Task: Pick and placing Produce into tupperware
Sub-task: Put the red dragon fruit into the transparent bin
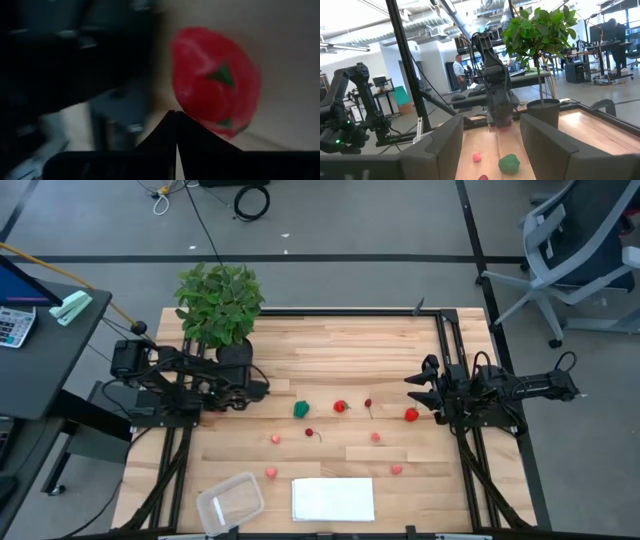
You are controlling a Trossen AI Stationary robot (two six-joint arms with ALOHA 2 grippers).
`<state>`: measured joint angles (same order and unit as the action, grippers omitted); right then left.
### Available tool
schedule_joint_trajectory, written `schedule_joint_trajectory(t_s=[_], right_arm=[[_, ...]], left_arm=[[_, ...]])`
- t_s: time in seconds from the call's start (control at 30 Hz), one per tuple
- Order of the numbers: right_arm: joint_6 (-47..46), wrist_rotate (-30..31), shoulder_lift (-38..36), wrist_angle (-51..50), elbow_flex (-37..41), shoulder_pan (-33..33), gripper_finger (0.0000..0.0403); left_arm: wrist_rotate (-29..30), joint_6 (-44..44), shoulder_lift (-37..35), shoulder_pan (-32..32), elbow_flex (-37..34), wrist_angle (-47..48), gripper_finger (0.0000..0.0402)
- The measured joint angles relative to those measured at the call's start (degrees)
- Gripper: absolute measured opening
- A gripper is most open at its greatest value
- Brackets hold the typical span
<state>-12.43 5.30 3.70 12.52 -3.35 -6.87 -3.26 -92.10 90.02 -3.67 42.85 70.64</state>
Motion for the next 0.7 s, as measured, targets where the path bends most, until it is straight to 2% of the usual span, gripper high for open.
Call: schedule_joint_trajectory(t_s=[0.2,0.37,0.47,0.7], right_arm=[[0.0,0.0,0.0,0.0,0.0,0.0,0.0206],[0.4,0.0,0.0,0.0,0.0,0.0,0.0206],[0.4,0.0,0.0,0.0,0.0,0.0,0.0206],[0.4,0.0,0.0,0.0,0.0,0.0,0.0206]], left_arm=[[2.0,0.8,0.0,0.3,0.0,-8.7,0.001],[3.9,7.2,0.0,1.1,0.0,-12.1,0.0011],[9.2,15.7,0.0,1.0,0.0,-11.5,0.0005],[9.5,35.8,0.0,1.1,0.0,-12.1,0.0037]])
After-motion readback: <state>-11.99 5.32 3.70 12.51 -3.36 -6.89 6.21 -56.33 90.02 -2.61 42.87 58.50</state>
